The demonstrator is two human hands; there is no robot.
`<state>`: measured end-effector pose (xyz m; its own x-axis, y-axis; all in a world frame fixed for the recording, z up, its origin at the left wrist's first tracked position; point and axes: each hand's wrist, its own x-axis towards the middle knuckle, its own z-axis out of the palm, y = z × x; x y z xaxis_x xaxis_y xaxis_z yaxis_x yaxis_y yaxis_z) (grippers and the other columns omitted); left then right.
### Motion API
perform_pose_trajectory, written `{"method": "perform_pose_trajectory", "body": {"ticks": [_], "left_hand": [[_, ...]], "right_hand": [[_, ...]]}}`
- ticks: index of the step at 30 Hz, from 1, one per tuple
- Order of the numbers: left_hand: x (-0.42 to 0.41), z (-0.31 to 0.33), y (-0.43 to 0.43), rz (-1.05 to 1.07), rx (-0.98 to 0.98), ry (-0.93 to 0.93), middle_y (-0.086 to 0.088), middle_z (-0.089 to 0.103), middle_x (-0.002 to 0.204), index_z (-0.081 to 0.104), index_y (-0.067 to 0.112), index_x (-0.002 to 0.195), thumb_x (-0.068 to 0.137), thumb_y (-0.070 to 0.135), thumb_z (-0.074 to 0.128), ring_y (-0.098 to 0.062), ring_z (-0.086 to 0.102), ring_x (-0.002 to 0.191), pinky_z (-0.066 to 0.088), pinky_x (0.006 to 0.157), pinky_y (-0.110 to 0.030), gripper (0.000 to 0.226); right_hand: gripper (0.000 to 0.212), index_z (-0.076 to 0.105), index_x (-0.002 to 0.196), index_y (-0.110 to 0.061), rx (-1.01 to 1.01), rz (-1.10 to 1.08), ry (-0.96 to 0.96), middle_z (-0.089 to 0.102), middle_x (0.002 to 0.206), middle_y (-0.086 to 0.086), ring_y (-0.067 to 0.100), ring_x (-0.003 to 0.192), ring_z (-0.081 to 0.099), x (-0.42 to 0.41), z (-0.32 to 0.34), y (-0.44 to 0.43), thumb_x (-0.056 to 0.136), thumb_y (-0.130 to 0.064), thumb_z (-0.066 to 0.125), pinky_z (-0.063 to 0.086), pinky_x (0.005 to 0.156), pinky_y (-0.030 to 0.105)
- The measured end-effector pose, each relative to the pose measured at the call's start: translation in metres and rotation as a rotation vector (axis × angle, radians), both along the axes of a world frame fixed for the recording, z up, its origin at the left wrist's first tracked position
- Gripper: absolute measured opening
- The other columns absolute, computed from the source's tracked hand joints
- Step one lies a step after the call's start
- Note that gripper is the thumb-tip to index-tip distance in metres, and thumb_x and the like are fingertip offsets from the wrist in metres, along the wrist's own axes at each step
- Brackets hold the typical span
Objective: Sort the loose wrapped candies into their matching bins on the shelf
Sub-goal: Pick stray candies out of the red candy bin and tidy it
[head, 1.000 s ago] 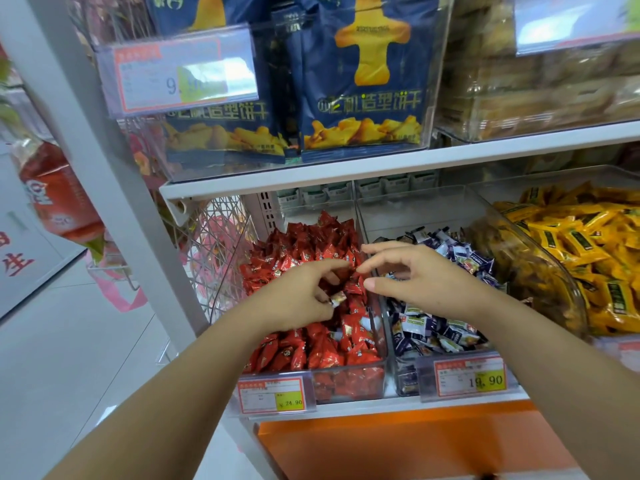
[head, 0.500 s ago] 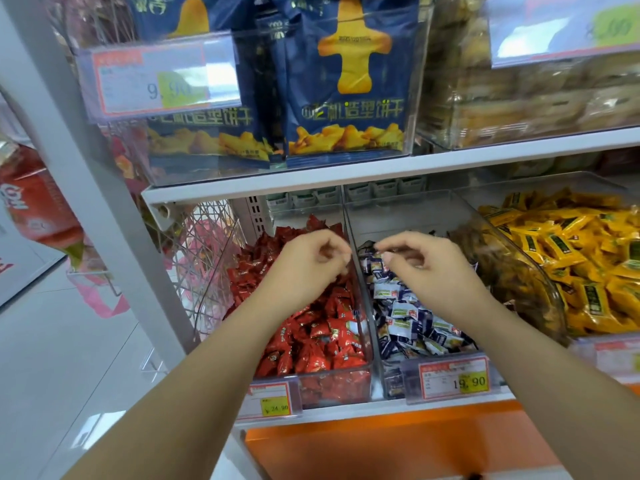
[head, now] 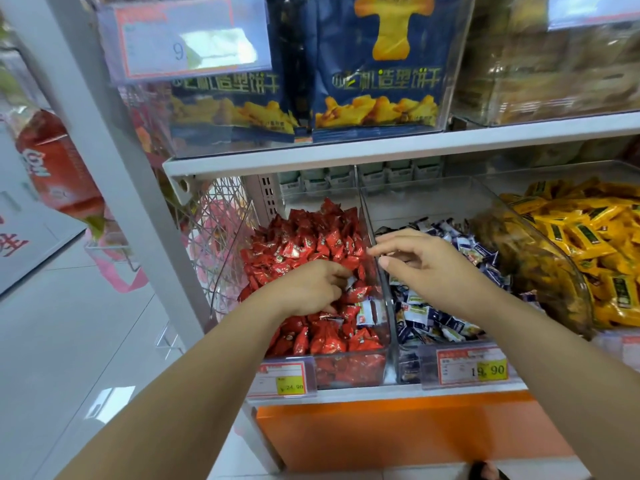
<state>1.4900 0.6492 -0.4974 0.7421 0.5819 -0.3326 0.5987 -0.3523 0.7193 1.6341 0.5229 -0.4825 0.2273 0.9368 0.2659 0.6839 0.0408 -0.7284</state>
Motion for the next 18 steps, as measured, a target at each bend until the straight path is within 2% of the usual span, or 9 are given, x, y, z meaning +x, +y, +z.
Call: {"method": "perform_pose_trajectory", "body": {"ticks": [3,5,8,12,14,18], "left_hand": [[0.006,-0.003,0.0,-0.02,0.117,0.063,-0.005,0.057,0.129,0.046,0.011,0.137,0.094,0.004,0.051,-0.021,0.057,0.114,0.053,0.089,-0.032,0.043],[0.012,-0.004,-0.002,-0.035,0.244,0.111,-0.004,0.061,0.122,0.05,0.013,0.133,0.092,0.017,0.059,-0.019,0.059,0.107,0.049,0.091,-0.029,0.042],[0.016,-0.006,-0.007,-0.047,0.32,0.141,-0.003,0.06,0.123,0.048,0.014,0.135,0.084,0.031,0.07,-0.019,0.057,0.11,0.045,0.095,-0.028,0.058],[0.018,-0.011,-0.01,-0.123,0.423,0.242,-0.006,0.047,0.142,0.034,0.013,0.145,0.08,0.036,0.074,-0.023,0.047,0.127,0.038,0.105,-0.029,0.079],[0.018,-0.012,-0.011,-0.137,0.46,0.257,-0.007,0.045,0.144,0.035,0.012,0.145,0.081,0.036,0.072,-0.024,0.045,0.129,0.037,0.104,-0.029,0.077],[0.02,-0.012,-0.013,-0.121,0.454,0.234,-0.008,0.054,0.134,0.046,0.011,0.137,0.081,0.033,0.073,-0.023,0.052,0.12,0.043,0.101,-0.033,0.066]], "right_hand": [[0.021,0.067,0.102,-0.033,-0.007,0.005,0.019,0.055,0.118,-0.017,-0.006,0.1,0.055,-0.001,0.001,0.0,0.093,-0.019,0.054,0.038,0.08,-0.002],[0.021,0.067,0.101,-0.034,-0.007,0.006,0.017,0.055,0.118,-0.016,-0.005,0.099,0.055,-0.001,0.001,0.0,0.093,-0.019,0.054,0.039,0.08,-0.001],[0.021,0.067,0.104,-0.032,-0.012,0.004,0.008,0.055,0.119,-0.016,-0.004,0.1,0.055,-0.001,0.001,0.0,0.094,-0.02,0.054,0.039,0.079,-0.001],[0.021,0.066,0.107,-0.033,-0.02,0.013,-0.007,0.053,0.119,-0.018,-0.006,0.098,0.054,-0.001,0.002,-0.001,0.094,-0.022,0.053,0.039,0.078,-0.001],[0.022,0.066,0.108,-0.031,-0.02,0.019,-0.001,0.052,0.119,-0.018,-0.008,0.098,0.052,0.0,0.002,-0.002,0.094,-0.021,0.053,0.036,0.078,-0.004],[0.022,0.066,0.11,-0.029,-0.025,0.018,-0.003,0.052,0.119,-0.017,-0.008,0.098,0.052,0.0,0.002,-0.002,0.094,-0.02,0.053,0.036,0.078,-0.005]]}}
